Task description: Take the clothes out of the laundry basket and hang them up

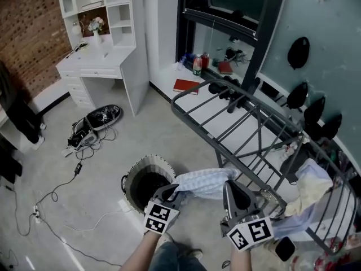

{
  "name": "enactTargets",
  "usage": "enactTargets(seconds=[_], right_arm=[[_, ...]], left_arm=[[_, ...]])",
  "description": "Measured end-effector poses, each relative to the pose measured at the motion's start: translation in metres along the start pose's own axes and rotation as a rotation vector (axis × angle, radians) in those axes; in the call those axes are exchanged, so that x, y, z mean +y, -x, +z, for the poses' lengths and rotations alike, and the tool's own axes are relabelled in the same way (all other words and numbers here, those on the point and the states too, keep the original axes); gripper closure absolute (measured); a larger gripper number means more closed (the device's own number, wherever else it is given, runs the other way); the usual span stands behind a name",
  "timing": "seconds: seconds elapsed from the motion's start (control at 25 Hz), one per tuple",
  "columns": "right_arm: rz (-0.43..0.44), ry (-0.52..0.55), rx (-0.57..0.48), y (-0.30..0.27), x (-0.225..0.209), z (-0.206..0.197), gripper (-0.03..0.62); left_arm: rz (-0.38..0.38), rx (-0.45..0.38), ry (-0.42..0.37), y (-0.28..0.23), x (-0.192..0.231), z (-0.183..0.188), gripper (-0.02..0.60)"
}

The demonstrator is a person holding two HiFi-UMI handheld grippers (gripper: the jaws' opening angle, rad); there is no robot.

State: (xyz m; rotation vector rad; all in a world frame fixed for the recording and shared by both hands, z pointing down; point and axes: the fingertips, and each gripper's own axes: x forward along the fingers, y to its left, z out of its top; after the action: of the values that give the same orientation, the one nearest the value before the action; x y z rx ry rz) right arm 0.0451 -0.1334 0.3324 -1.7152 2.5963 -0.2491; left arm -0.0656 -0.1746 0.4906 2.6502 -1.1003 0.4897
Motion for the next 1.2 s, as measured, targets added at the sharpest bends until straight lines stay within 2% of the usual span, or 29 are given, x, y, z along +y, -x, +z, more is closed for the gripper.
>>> enactTargets(seconds=[0.24, 0.48, 0.68, 0.96, 1.2], right_arm=[[-0.108, -0.005, -0.016, 0.052, -0.022, 0.004, 0.582], [-0.237, 0.086, -0.004, 0.099, -0.042, 0.015, 0.582], [-0.288, 0.111, -0.051, 0.133, -0.056, 0.037, 0.582], [-0.319, 0.110, -0.123, 0.177, -0.082, 0.068, 0.582], [-0.338, 0.107, -0.155, 0.193, -0.110, 0.086, 0.582]], left_arm=[[-0.021, -0.091, -0.001, 0.017, -0.029, 0.049, 0.546], [-0.055, -0.209, 0.009, 0.036, -0.067, 0.117, 0.546], [-0.068, -0.282, -0.016, 0.045, -0.099, 0.165, 0.546], [-0.100, -0.313, -0.027, 0.038, -0.150, 0.186, 0.546], [-0.125, -0.319, -0.041, 0.021, -0.178, 0.199, 0.546]])
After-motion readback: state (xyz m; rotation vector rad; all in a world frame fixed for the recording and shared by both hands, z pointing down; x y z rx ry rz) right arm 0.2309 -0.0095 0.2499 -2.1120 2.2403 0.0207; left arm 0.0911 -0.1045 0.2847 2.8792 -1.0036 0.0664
